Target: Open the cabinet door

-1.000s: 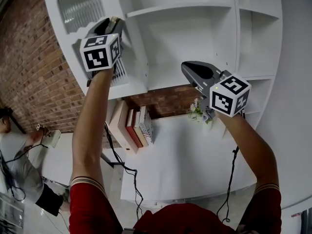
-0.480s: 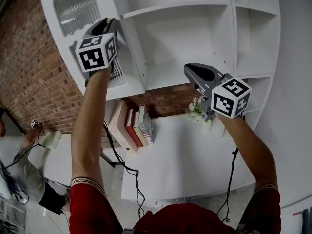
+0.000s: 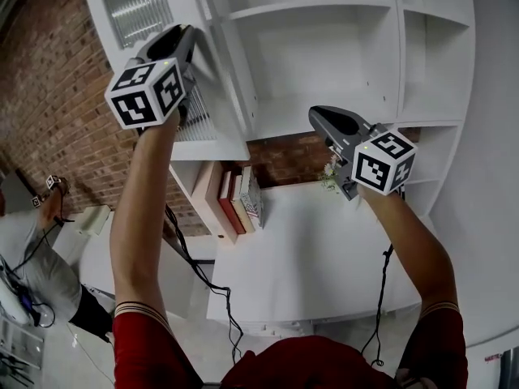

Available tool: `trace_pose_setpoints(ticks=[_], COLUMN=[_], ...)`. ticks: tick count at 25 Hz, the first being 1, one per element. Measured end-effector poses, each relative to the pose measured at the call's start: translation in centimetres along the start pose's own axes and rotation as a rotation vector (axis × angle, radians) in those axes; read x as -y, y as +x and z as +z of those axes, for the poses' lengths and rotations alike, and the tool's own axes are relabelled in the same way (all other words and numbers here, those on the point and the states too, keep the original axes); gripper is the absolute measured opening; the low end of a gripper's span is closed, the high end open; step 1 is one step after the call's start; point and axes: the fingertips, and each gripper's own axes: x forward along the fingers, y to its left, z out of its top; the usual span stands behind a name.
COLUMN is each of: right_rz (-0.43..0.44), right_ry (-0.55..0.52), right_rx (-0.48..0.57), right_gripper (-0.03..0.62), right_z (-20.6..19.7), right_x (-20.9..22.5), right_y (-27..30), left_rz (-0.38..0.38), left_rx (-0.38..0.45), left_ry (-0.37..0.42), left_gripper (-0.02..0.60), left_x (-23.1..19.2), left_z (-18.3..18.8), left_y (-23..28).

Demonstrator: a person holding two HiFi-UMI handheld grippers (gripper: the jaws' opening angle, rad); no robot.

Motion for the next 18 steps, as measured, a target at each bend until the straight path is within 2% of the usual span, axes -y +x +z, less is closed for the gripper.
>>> trace_pose_setpoints(ticks=[10,18], right_rz=[0.057,0.074], right_ry=[0.001,-0.004], right_rx=[0.038,0.034], right_gripper=[0.012,0.012], right_z=[0.5,1.0], right_x=[-4.2,-6.6], right_y=[1.8,2.5], left_rz=[-0.067,-0.066], left_rx=[0.062,0.105], left_ry=[-0.095,-0.093], left_gripper=[0.078,0.086], left_x=[-1.1,-3.7], left_z=[3.4,5.7], left_y=[-7.2,-13.0])
